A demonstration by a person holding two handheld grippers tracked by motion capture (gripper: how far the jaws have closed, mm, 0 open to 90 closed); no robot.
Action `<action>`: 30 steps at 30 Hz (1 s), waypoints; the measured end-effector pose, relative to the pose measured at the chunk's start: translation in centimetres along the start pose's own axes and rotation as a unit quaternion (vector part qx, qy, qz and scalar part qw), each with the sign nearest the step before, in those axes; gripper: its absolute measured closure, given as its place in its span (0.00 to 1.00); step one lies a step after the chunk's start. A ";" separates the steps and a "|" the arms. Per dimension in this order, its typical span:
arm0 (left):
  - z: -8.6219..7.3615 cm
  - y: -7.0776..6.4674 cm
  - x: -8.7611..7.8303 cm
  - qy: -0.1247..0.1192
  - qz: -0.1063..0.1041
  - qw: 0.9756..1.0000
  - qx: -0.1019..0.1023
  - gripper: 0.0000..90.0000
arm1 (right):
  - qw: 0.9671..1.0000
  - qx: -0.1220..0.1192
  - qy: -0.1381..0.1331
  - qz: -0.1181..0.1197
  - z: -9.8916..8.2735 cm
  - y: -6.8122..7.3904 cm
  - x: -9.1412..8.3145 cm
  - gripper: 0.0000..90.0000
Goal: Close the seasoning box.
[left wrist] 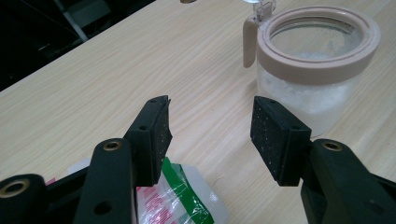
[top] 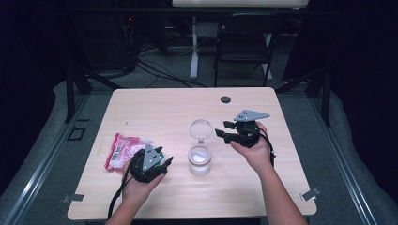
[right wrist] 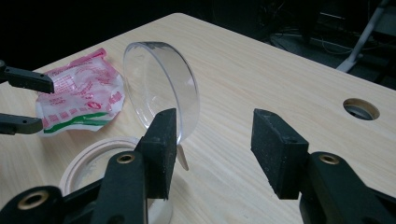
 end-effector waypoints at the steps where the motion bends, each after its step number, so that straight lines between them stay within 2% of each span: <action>1: 0.0 -0.1 0.0 0.000 0.000 1.000 0.000 0.53 | 1.000 0.002 0.001 -0.001 0.0 -0.1 0.1 0.56; 3: 0.0 -0.3 -0.1 0.001 0.000 1.000 0.000 0.53 | 1.000 0.005 0.001 -0.001 0.0 -0.2 0.3 0.55; 11: -0.3 -0.3 -0.6 0.003 0.002 1.000 -0.003 0.54 | 1.000 0.004 0.010 0.030 0.1 0.5 1.4 0.53; 17: -0.5 -0.3 -0.9 0.006 0.007 1.000 -0.008 0.55 | 1.000 0.005 0.015 0.027 -0.2 1.0 2.9 0.53; 26: -1.0 -0.3 -1.2 0.018 0.015 1.000 -0.008 0.58 | 0.999 0.003 0.016 0.045 0.2 1.3 3.6 0.56; 30: -1.2 -0.2 -1.4 0.017 0.018 1.000 -0.010 0.58 | 0.999 -0.001 0.019 0.046 0.3 1.5 4.0 0.58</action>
Point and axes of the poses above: each handheld gripper's, and its own axes: x roughly forward along the jaws, z roughly out of its top, y roughly to its left, the point moved 3 cm from there along x, roughly forward along the jaws, and after that the axes turned 7 degrees about x, right-handed, at the moved point
